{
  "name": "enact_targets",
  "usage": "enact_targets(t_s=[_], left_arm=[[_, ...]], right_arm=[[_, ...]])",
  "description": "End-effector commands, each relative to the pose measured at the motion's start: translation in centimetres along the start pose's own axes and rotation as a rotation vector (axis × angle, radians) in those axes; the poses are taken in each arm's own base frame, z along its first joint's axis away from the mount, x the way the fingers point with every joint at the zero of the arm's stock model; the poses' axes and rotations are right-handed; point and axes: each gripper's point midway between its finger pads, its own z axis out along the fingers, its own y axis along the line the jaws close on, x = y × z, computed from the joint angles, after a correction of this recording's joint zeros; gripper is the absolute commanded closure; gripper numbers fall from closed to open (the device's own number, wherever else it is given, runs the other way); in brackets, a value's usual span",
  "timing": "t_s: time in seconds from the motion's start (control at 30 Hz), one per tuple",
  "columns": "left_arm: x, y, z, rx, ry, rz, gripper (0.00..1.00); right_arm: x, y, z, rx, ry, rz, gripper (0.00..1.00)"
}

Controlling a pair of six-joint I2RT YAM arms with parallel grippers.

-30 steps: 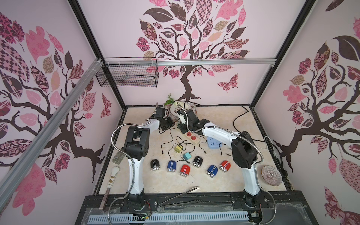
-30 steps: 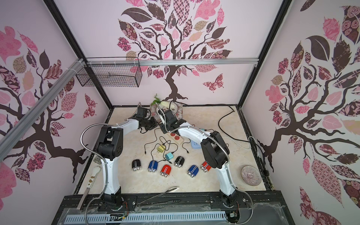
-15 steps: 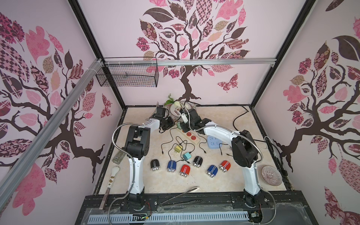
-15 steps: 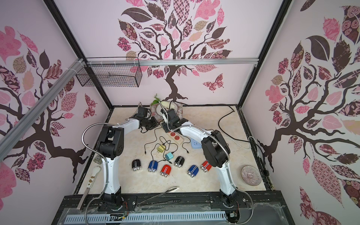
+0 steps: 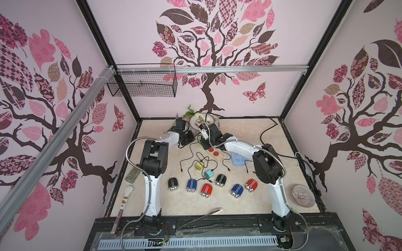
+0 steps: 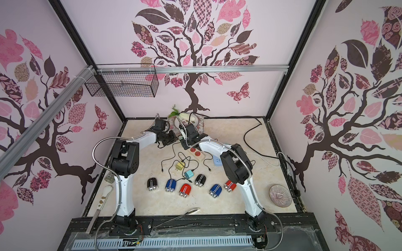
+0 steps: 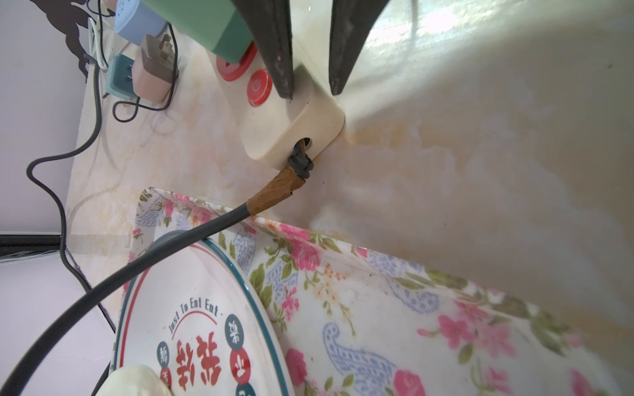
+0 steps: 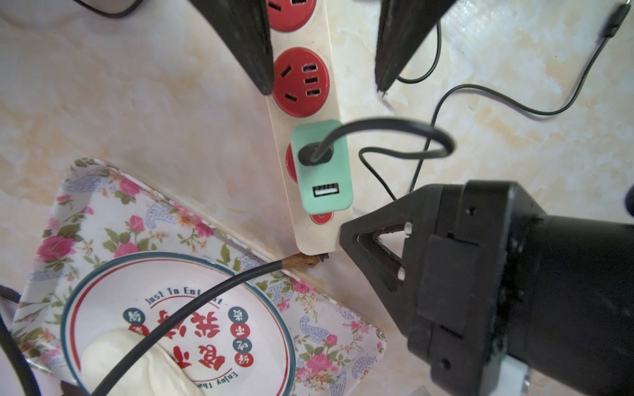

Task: Unplug the electric shaver
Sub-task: Remove the plug from the socket.

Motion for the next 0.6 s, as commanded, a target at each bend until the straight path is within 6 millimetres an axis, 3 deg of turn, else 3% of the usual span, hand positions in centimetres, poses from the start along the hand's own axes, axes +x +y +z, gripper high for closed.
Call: enact_targets(t_s=[0.0,0.57], left_arm=[[0.2,0.8,0.8,-0.049,0.013,0.016,0.79],[0.6,0.9,0.9,-0.056,0.022,0.021,0.80]], right_arm=[[-1.3,-0.2,0.5,-0.009,-0.022,-0.014,0.49],[-1.9,-0.7,2.0,-0.022,-0.006,-0.036,0.49]])
